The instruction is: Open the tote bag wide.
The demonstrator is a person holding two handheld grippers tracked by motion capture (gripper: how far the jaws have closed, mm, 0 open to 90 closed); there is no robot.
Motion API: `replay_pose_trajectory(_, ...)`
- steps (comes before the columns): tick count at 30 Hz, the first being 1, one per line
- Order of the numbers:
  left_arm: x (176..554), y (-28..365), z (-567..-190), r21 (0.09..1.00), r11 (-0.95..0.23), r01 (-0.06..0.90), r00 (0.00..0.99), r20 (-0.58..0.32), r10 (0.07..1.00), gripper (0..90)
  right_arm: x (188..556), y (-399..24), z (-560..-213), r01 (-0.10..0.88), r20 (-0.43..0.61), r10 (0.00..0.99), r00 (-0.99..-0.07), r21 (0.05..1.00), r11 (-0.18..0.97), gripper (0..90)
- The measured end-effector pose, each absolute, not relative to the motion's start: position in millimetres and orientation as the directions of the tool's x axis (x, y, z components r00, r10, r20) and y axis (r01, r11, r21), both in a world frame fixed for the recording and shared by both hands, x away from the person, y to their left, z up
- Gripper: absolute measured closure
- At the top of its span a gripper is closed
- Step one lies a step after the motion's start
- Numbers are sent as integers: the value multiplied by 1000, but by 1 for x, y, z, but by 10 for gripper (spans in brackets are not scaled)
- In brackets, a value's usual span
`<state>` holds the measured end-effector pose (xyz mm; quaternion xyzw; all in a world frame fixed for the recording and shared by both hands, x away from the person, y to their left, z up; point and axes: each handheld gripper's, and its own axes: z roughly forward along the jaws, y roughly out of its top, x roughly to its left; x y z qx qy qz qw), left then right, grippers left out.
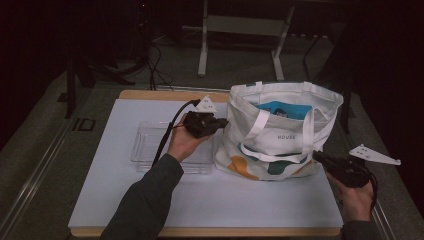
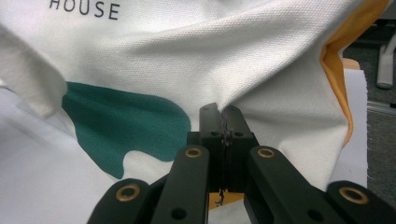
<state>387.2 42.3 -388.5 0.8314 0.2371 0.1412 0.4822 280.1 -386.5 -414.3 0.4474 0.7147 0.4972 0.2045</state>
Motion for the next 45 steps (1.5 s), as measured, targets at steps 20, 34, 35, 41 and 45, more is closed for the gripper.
replay_pose_trajectory(20,358,42,-401,857,-467,218,865,52,500,890,253,-387,-435,443,127,837,-532,885,147,893)
replay_pose_trajectory(34,353,39,-423,820,-520,241,861,67,504,890,249,-381,-455,479,92,840,-535,852,211,893)
replay_pose_trajectory(35,353,38,-426,812,-531,241,859,76,506,890,249,-380,-457,483,94,840,-534,849,212,893)
replay_pose_trajectory(41,352,37,-436,802,-538,258,860,63,507,890,247,-379,-469,508,97,846,-525,833,219,893)
replay_pose_trajectory(45,353,38,-444,799,-534,276,865,36,501,890,246,-382,-477,535,103,853,-511,815,222,893)
